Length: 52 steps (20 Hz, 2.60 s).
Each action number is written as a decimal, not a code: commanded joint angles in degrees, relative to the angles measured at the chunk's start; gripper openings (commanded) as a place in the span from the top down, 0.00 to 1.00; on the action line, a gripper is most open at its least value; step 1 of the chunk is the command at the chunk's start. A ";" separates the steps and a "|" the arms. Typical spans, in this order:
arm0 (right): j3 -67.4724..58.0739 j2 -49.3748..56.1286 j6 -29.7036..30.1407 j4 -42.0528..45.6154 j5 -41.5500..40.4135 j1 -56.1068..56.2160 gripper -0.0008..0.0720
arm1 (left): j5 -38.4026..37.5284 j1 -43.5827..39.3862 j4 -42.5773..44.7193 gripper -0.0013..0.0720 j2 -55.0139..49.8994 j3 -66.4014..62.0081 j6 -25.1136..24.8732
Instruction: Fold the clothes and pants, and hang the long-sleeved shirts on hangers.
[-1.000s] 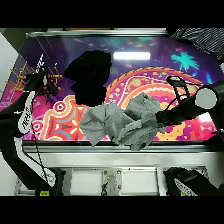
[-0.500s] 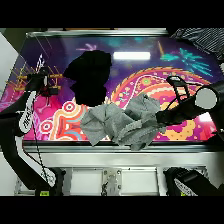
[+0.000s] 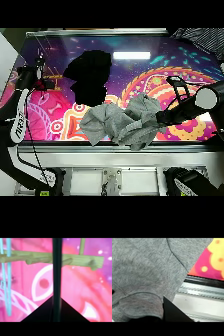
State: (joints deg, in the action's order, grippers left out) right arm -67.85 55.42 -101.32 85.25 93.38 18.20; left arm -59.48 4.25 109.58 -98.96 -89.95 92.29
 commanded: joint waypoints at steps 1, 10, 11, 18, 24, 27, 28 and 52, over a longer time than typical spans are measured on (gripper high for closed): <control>0.00 -0.02 -0.02 -0.02 0.02 0.00 0.96 | -2.95 -2.43 -0.31 0.96 5.44 -0.04 -2.67; 0.00 -0.02 -0.02 -0.02 0.02 0.00 0.96 | -16.52 -7.23 -27.41 0.96 17.03 0.50 -35.39; 0.00 -0.02 -0.02 0.00 0.02 0.00 0.96 | -17.53 -7.23 -32.57 0.96 19.74 2.14 -42.14; 0.00 -0.02 -0.02 0.00 0.04 0.00 0.96 | -21.86 -3.30 -36.35 0.96 36.63 17.77 -48.61; 0.00 -0.02 -0.02 -0.02 0.02 0.00 0.96 | -35.32 -2.67 -47.21 0.96 50.82 27.23 -74.10; 0.00 -0.02 -0.02 0.00 0.02 0.00 0.96 | -37.13 -3.91 -49.13 0.96 56.17 32.20 -73.90; 0.00 -0.02 -0.02 -0.02 0.04 0.00 0.96 | -37.16 -5.05 -49.16 0.96 57.37 33.83 -73.83; 0.00 -0.02 0.20 0.00 -0.55 0.00 0.96 | -32.98 -13.38 -49.18 0.96 52.02 39.26 -65.94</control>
State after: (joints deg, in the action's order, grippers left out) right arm -67.85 55.40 -101.19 84.47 93.08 18.17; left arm -91.61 -11.84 60.45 -50.30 -50.72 26.74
